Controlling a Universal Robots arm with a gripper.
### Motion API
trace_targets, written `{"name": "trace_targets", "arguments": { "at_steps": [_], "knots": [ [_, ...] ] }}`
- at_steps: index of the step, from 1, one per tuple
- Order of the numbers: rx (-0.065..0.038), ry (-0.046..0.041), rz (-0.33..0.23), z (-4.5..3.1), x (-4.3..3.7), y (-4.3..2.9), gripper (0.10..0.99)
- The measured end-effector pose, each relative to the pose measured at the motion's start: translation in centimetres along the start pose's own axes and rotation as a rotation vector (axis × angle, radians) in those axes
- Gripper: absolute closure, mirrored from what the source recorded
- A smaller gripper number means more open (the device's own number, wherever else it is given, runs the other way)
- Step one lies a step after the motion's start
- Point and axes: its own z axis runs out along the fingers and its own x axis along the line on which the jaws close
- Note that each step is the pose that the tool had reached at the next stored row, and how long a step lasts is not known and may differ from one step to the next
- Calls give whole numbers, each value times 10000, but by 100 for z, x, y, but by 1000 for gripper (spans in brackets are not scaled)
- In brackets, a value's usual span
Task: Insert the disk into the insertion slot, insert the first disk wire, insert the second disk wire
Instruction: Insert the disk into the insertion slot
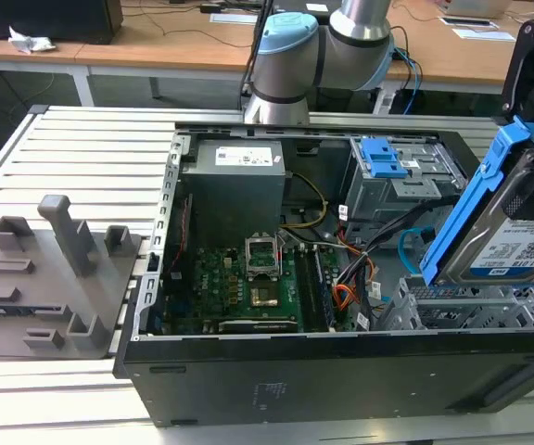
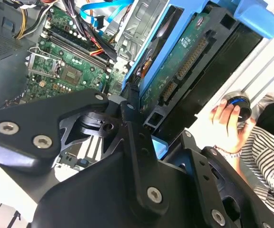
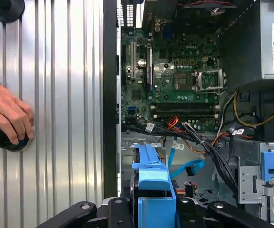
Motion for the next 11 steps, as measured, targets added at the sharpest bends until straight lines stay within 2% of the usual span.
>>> {"name": "trace_targets", "arguments": {
  "at_steps": [11],
  "knots": [
    [0, 0, 0, 50, 0, -2, 722]
  ]
}}
